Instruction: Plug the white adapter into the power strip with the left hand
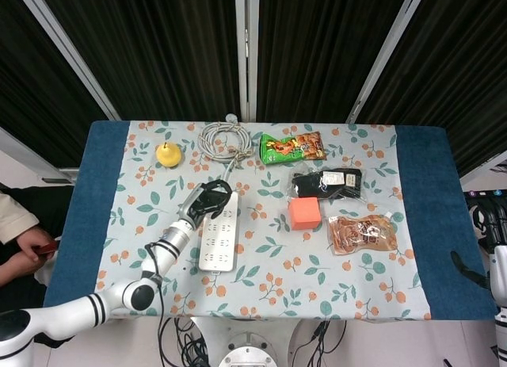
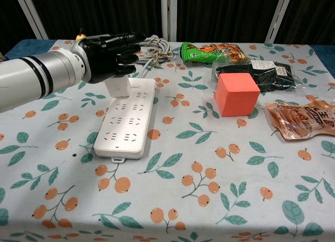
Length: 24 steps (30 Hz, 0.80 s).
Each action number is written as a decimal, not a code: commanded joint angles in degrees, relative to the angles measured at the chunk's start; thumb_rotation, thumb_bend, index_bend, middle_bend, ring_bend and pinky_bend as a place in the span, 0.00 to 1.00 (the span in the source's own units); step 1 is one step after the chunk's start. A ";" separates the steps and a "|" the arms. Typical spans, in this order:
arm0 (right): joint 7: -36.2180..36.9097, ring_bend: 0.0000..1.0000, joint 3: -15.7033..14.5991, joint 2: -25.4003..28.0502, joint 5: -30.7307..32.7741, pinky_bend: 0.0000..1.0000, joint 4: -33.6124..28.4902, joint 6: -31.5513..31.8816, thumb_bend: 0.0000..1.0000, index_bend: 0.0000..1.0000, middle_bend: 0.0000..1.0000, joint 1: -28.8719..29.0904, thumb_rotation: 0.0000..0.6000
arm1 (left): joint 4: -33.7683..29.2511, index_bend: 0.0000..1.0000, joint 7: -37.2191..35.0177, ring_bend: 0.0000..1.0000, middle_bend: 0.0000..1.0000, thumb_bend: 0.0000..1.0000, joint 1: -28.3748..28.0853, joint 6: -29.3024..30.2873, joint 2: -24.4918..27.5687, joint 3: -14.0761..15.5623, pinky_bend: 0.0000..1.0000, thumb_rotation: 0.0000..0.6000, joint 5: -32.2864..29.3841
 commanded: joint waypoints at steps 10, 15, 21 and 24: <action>0.21 0.00 0.05 -0.01 0.13 0.00 0.16 0.08 0.16 0.00 0.00 -0.12 1.00 | 0.21 0.80 0.10 0.82 0.87 0.46 -0.06 -0.55 -0.58 0.14 0.91 1.00 0.23; 0.28 0.00 0.01 -0.04 0.07 0.00 0.20 0.17 0.16 0.00 0.00 -0.20 1.00 | 0.10 0.80 0.13 0.82 0.87 0.46 -0.13 -0.85 -0.93 0.43 0.91 1.00 0.60; 0.39 0.00 0.04 0.00 0.18 0.00 0.23 0.34 0.16 0.00 0.00 -0.36 1.00 | 0.28 0.80 0.09 0.82 0.87 0.45 -0.25 -1.44 -1.05 0.66 0.91 1.00 0.96; 0.37 0.00 0.06 -0.02 0.16 0.00 0.23 0.27 0.16 0.00 0.00 -0.33 1.00 | 0.30 0.80 0.01 0.82 0.87 0.46 -0.19 -1.59 -1.08 0.78 0.91 1.00 1.11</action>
